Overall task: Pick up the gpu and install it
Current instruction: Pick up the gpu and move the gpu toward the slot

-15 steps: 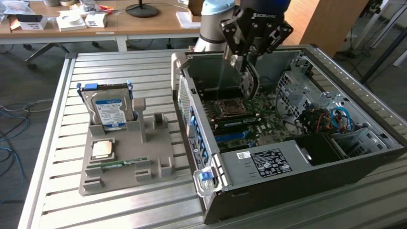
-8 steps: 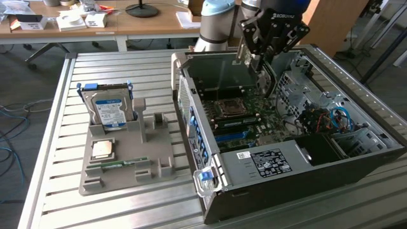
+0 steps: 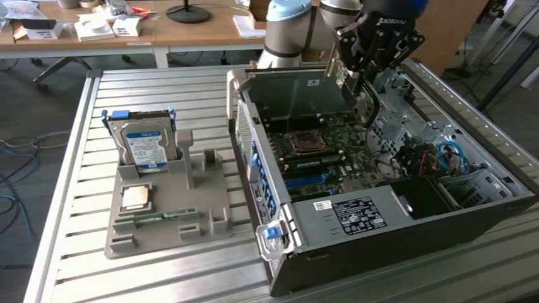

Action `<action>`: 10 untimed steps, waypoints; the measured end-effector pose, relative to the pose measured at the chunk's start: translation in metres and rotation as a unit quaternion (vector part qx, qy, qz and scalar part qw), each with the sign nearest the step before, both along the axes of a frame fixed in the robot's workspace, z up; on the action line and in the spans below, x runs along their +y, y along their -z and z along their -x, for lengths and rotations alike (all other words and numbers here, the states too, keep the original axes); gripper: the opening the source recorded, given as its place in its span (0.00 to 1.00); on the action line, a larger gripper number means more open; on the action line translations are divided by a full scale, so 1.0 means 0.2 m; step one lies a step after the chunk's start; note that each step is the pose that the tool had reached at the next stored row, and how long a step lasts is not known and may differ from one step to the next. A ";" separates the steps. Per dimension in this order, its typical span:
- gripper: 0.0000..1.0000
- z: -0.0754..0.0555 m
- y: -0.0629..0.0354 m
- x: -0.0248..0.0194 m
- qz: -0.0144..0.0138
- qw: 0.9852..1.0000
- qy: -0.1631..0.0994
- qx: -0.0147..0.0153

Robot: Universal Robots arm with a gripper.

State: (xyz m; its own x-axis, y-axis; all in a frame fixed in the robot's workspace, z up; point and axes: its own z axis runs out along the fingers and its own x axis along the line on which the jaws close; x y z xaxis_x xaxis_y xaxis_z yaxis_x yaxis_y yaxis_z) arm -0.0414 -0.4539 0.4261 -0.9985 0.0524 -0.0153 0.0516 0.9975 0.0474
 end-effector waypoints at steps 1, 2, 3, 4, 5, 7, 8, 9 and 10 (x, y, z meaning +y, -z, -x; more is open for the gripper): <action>0.26 -0.01 0.000 0.000 0.000 1.000 -0.001 0.000; 0.26 -0.03 0.000 0.000 0.000 1.000 -0.001 0.000; 0.26 -0.04 0.000 0.000 0.000 1.000 -0.002 0.000; 0.26 -0.06 0.000 0.000 0.000 1.000 -0.002 0.000; 0.26 -0.07 0.000 0.000 0.000 1.000 -0.003 0.000; 0.26 -0.09 0.000 0.000 0.000 1.000 -0.005 0.000; 0.26 -0.10 0.000 0.000 0.000 1.000 -0.007 0.000; 0.26 -0.10 0.000 0.000 0.000 1.000 -0.007 0.000; 0.26 -0.10 0.001 0.000 0.000 1.000 -0.007 0.000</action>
